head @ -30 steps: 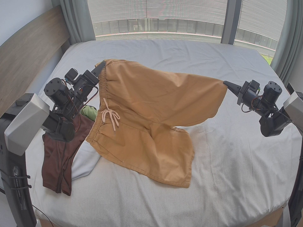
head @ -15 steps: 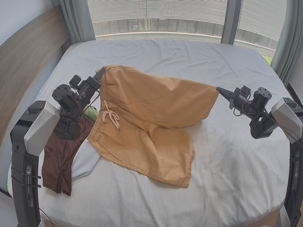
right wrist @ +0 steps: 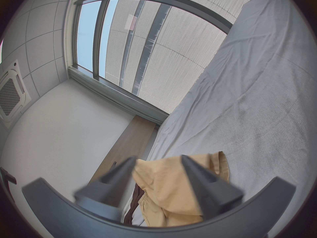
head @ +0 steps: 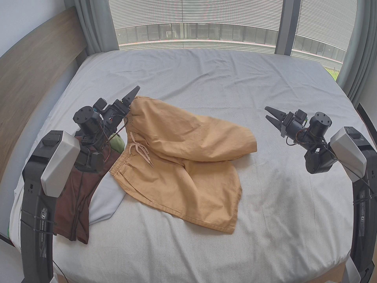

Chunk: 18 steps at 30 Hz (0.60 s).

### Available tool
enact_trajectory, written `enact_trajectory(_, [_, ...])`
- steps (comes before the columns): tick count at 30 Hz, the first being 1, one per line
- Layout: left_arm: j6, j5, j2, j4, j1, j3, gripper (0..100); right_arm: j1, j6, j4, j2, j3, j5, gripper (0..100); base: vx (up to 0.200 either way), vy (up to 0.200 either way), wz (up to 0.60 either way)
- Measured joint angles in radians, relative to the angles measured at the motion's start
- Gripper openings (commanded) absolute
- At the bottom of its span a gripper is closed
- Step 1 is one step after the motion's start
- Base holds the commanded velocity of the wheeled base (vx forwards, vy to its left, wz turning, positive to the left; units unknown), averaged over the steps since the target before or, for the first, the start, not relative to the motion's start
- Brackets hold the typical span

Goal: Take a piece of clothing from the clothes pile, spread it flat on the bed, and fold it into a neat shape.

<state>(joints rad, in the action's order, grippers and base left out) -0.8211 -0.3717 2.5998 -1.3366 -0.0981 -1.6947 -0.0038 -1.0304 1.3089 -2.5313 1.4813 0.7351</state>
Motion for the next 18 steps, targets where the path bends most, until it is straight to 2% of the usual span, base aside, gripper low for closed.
enact_trajectory(9, [0.006, 0.016, 0.017, 0.124, 0.005, -0.041, 100, -0.011, 0.008, 0.016, 0.016, -0.078, 0.0, 100, 0.0, 0.0, 0.0])
enact_trajectory(18, [0.023, 0.037, 0.02, 0.196, 0.024, -0.047, 100, -0.013, 0.061, 0.066, 0.059, -0.212, 0.001, 100, 0.0, 0.0, 0.0])
